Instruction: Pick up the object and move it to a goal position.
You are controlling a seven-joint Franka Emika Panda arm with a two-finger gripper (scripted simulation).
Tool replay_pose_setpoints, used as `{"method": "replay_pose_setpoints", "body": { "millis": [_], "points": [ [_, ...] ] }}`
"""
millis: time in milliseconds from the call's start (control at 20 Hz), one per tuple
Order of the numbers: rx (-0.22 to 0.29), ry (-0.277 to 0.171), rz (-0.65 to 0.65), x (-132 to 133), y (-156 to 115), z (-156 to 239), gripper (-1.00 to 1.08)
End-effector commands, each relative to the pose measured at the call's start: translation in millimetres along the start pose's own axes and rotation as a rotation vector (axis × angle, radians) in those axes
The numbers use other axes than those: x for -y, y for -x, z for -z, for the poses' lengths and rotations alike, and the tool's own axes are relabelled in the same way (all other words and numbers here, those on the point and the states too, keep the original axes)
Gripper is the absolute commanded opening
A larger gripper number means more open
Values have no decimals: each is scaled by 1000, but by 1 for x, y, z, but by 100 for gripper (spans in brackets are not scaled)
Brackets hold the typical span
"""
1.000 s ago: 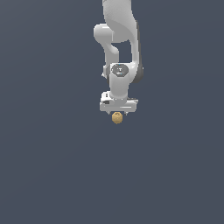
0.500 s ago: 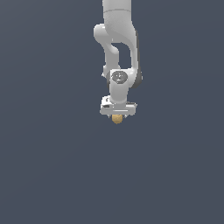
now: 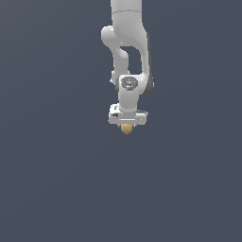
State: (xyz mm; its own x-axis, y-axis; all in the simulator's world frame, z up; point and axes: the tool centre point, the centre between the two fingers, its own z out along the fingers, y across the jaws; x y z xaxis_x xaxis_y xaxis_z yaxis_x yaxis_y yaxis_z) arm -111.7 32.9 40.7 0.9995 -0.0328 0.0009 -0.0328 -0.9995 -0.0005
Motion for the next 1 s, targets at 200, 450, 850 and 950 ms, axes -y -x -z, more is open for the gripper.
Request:
{"method": "replay_pose_setpoints", "body": {
  "millis": [200,450,850,950],
  "points": [
    [0,0,0,0,0,4,-100],
    [0,0,0,1,-2,20,-100],
    [0,0,0,3,-6,73,-100],
    [0,0,0,4,-8,91,-100]
  ]
}}
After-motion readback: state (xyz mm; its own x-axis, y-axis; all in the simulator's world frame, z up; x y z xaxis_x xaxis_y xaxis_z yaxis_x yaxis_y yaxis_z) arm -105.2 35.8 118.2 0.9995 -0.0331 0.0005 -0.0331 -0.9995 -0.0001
